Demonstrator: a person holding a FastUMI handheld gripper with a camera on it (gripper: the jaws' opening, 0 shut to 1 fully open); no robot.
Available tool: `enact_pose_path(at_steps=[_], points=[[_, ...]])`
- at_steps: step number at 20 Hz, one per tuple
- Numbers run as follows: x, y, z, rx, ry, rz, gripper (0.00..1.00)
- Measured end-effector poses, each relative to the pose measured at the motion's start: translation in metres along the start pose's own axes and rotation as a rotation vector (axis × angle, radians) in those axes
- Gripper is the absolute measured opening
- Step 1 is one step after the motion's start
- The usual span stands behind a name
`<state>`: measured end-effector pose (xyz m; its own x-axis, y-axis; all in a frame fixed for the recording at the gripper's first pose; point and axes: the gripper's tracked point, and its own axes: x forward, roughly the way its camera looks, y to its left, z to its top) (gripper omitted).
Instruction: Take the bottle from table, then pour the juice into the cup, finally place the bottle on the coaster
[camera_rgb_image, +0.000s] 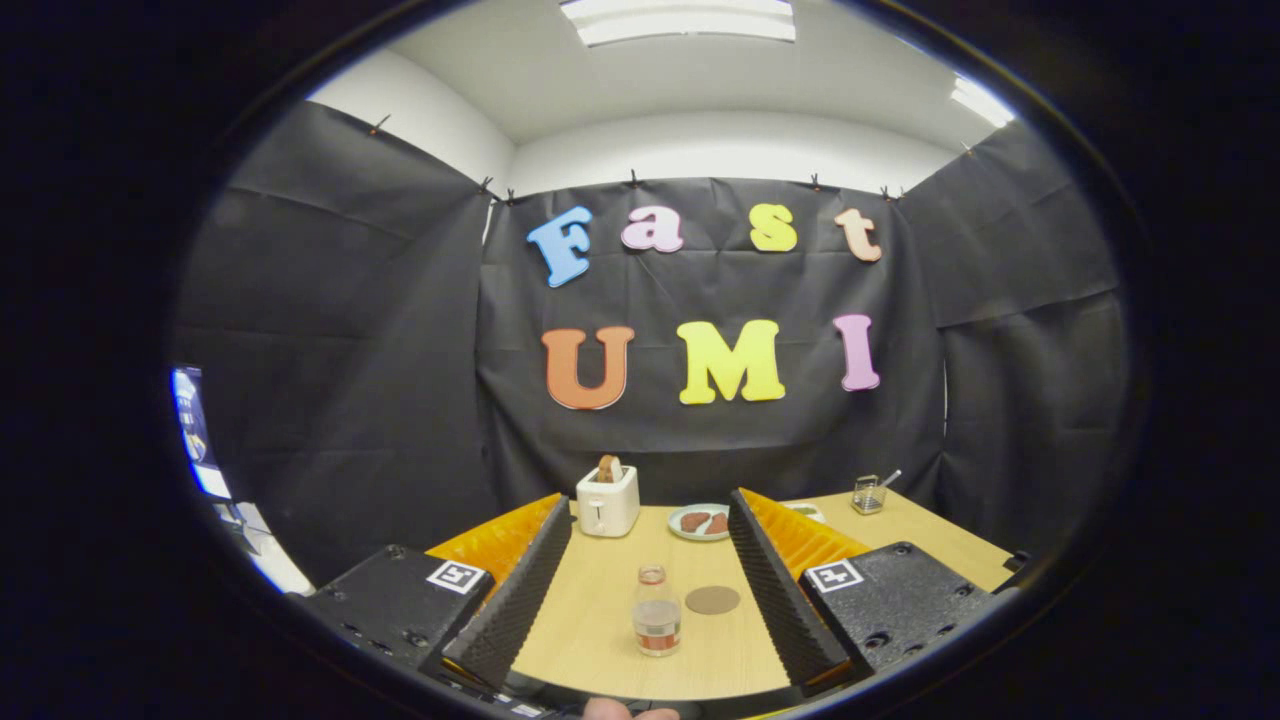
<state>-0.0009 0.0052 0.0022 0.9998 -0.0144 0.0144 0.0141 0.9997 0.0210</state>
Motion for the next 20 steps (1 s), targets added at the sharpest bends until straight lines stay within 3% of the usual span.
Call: enact_pose_path(at_steps=[10, 20], points=[[0.001, 0.006, -0.007, -0.001, 0.003, 0.008, 1.0], [0.009, 0.007, -0.041, -0.021, 0.011, 0.007, 1.0]])
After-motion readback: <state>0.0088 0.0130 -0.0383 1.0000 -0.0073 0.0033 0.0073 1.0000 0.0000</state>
